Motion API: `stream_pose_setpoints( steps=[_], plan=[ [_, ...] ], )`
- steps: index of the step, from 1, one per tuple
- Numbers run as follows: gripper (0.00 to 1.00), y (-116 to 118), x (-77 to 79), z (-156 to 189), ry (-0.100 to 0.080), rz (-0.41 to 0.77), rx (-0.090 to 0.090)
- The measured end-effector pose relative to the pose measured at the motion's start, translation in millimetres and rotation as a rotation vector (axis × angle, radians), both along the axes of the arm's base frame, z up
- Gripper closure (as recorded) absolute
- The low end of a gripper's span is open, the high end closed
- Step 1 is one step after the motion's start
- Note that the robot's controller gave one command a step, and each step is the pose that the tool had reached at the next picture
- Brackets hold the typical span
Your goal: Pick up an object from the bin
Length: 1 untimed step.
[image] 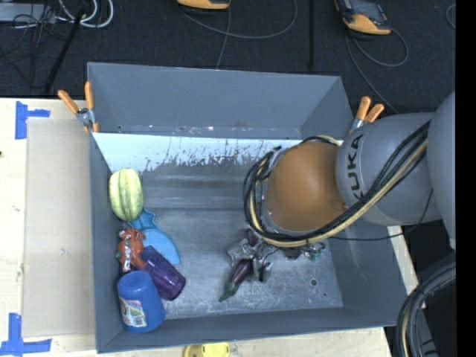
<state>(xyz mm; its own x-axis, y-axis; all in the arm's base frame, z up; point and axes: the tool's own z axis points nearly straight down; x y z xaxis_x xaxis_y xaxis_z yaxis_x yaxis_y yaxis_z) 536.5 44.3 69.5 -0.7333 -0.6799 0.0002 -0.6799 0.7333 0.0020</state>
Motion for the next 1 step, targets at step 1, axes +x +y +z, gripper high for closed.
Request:
stream_pose_setpoints(
  steps=[1],
  plan=[
    [1.00, 0.0, 0.0, 0.0, 0.000, 0.000, 0.000]
  ],
)
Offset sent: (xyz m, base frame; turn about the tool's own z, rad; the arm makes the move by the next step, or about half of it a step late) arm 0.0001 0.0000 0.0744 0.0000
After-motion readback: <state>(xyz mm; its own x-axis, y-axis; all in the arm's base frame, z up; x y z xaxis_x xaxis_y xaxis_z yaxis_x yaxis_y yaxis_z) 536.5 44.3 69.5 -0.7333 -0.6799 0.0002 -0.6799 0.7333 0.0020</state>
